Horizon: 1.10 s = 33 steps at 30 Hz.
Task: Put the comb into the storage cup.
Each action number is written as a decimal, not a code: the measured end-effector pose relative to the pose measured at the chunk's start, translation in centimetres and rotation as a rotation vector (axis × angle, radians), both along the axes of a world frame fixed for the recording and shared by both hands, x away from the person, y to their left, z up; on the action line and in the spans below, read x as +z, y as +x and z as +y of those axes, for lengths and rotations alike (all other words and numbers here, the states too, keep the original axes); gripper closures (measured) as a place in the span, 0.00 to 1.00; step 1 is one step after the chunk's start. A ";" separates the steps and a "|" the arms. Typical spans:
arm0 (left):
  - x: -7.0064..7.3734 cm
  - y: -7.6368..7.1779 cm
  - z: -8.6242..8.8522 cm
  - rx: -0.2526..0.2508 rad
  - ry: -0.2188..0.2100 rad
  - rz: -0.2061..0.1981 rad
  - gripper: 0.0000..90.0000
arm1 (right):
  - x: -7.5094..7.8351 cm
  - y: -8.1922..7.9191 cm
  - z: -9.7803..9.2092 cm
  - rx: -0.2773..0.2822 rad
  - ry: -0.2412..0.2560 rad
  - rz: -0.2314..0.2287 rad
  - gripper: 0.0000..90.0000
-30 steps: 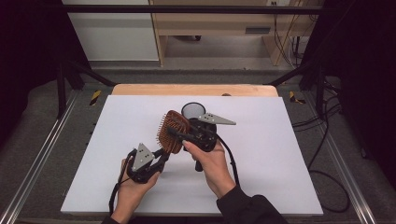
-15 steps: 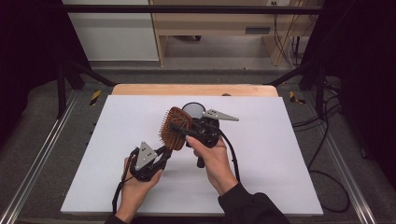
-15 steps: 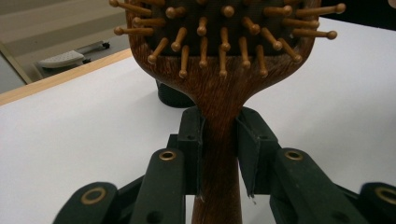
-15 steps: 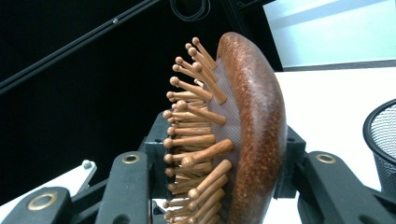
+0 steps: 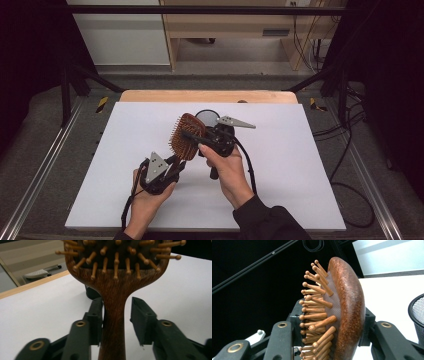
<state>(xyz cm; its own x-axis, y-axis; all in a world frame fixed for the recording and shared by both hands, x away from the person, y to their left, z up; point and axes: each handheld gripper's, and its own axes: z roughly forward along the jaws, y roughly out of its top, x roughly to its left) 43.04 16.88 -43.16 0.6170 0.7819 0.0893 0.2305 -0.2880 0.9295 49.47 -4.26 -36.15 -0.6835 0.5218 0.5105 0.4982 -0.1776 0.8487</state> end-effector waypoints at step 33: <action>0.9 -1.3 10.0 0.186 -0.224 -0.078 0.05 | 1.1 1.5 -3.5 -0.136 -0.031 -0.049 0.59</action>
<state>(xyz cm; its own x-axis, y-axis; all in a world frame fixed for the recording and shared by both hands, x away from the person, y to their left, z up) 41.74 26.84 -42.23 0.4593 0.8865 -0.0567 0.1856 -0.0334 0.9821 50.99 -7.81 -35.01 -0.6294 0.6262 0.4601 0.4290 -0.2137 0.8777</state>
